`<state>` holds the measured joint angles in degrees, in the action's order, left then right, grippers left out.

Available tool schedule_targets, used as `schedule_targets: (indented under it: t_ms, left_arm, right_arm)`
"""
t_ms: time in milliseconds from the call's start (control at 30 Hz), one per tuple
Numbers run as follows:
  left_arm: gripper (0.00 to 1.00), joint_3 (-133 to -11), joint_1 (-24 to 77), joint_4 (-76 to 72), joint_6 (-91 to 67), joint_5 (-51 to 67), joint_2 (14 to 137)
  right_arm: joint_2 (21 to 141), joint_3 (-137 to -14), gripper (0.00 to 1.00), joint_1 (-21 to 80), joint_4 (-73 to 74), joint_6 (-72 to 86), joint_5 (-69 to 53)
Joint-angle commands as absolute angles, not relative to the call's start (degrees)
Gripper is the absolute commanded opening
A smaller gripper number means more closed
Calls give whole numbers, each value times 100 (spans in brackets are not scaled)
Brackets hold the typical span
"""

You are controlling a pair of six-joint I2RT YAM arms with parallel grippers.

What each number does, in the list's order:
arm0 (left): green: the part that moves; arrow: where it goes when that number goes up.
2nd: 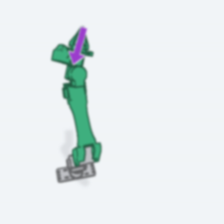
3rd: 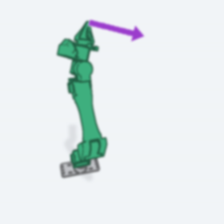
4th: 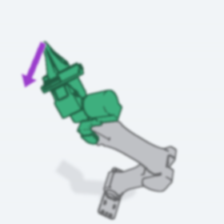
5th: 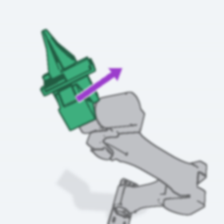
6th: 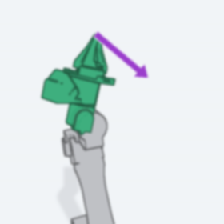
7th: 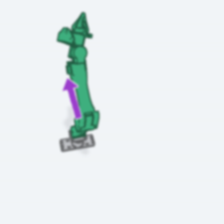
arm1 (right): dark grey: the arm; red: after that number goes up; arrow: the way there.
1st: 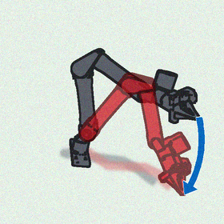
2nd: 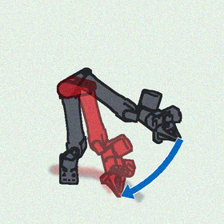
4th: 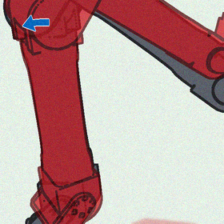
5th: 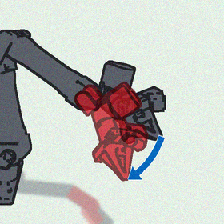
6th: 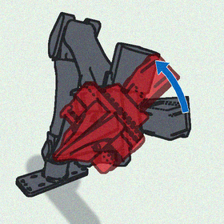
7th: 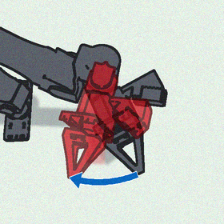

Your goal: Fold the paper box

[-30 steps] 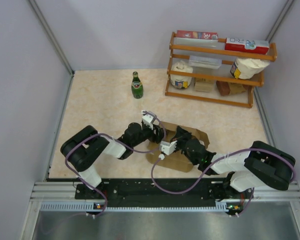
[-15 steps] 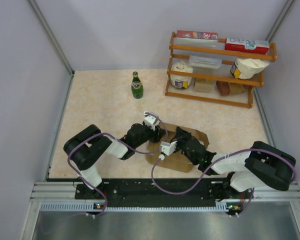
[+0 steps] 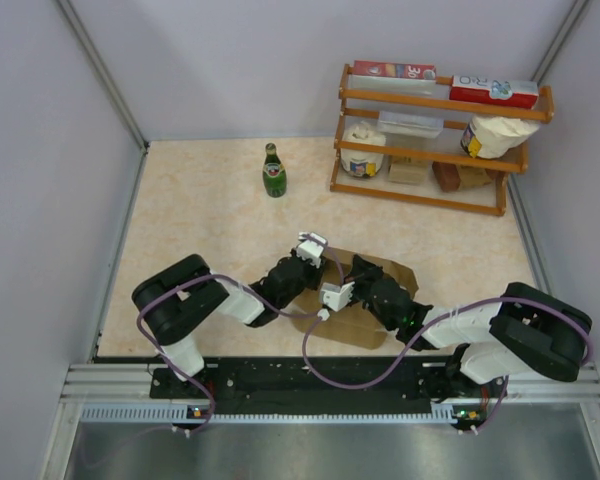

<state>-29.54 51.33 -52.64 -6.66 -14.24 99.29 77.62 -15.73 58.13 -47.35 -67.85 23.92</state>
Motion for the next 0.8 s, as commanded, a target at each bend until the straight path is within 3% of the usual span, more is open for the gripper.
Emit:
schedule_targets:
  t_ms: [0, 400, 767]
  left_arm:
    - [34, -3129, 5256, -5502, -519, -1889, 10011]
    - [26, -3375, 5642, -5370, -439, -2794, 10248]
    - [2, -3472, 5713, -5256, -396, -2918, 10292]
  right_arm:
    - [7585, -1617, 2, 5915, -4869, -6601, 2277]
    - [7611, -1626, 2, 5915, -4869, -6566, 2294]
    - [7620, -1626, 3, 5915, -4852, -6548, 2312]
